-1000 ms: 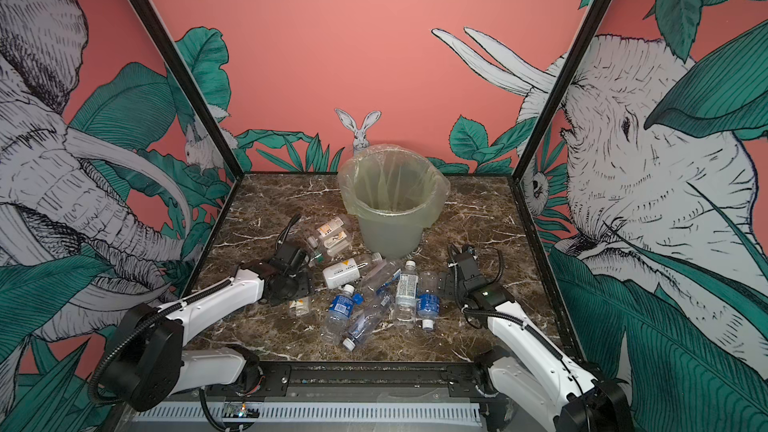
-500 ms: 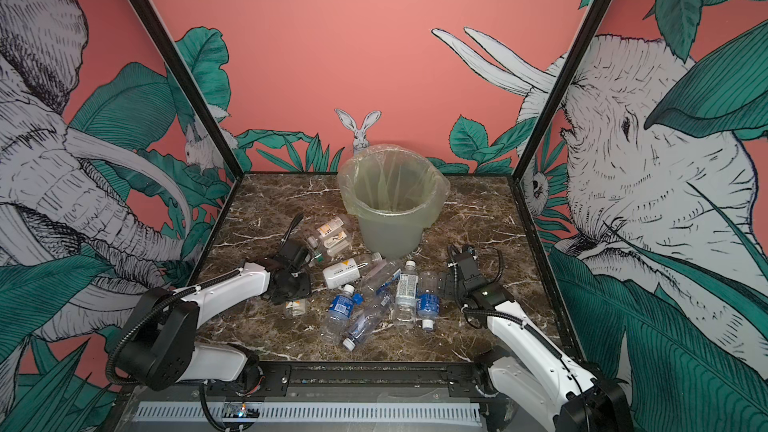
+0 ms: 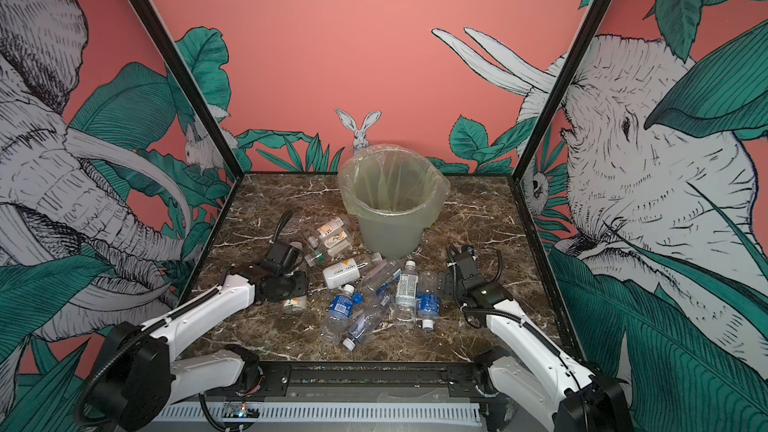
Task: Throw the plastic bottles in the bin
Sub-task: 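Close the left gripper around the green-and-red-labelled clear bottle, then lift the green-labelled bottle with the left gripper and release it above the bin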
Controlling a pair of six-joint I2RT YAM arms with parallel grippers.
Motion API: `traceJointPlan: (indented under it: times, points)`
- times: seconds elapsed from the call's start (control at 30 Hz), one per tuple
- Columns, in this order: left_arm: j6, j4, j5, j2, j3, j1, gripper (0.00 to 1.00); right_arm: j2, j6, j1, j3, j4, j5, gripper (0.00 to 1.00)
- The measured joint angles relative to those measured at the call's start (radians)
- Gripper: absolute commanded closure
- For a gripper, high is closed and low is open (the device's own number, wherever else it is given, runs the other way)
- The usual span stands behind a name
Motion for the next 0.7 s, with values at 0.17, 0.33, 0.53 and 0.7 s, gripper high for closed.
traceJointPlan:
  times: [0.17,0.33,0.53,0.7]
  points:
    - [0.026,0.003,-0.002,-0.124,-0.042,0.0,0.63,0.0,0.0,0.0,0.0,0.0,0.0,0.01]
    - [0.061,0.069,0.027,-0.308,-0.126,0.0,0.62,0.008,0.0,0.0,0.0,0.0,0.0,0.02]
    - [0.103,0.119,0.074,-0.56,-0.19,0.0,0.62,0.009,0.0,0.0,0.0,0.0,-0.001,0.02]
    - [0.146,0.155,0.108,-0.686,-0.162,0.0,0.62,0.009,0.0,0.0,0.0,0.0,-0.001,0.01]
